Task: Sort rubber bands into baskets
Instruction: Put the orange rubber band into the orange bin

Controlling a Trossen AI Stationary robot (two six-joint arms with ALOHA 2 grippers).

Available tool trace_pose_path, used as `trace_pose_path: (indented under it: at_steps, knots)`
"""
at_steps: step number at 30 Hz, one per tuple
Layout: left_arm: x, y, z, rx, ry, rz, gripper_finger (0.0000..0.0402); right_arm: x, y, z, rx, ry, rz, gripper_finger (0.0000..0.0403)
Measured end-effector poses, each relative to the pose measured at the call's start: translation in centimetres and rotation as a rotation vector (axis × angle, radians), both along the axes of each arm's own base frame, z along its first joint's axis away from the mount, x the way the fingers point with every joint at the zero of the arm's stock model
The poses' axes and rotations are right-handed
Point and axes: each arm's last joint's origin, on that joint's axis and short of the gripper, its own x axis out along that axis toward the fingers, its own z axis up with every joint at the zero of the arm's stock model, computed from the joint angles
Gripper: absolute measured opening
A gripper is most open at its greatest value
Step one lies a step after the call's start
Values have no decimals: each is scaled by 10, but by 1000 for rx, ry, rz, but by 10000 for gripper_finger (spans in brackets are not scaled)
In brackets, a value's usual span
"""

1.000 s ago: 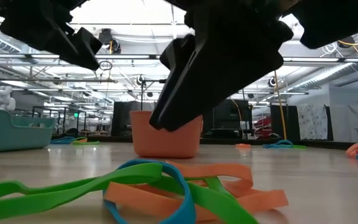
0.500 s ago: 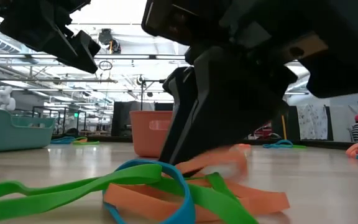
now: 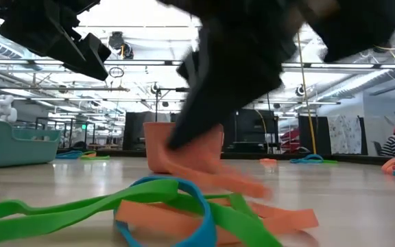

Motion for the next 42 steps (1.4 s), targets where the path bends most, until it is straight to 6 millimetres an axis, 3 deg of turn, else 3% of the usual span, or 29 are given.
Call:
trace_pose_path:
  at_steps: [8,12,16,28,42]
  knots:
    - [0,0,0,1,0,0,198,-7,-13,50,-174,-162,-98,1]
    - [0,0,0,0,-3,0,198,-10,-32,70,-319,-220,-234,1]
    - [0,0,0,0,-2,0,198,-7,-55,82,-357,-235,-317,1]
    - [0,0,0,8,-2,-5,198,-3,-114,69,-351,-50,-456,1]
    - [0,0,0,6,0,-3,198,1,-126,68,-226,-10,-417,45]
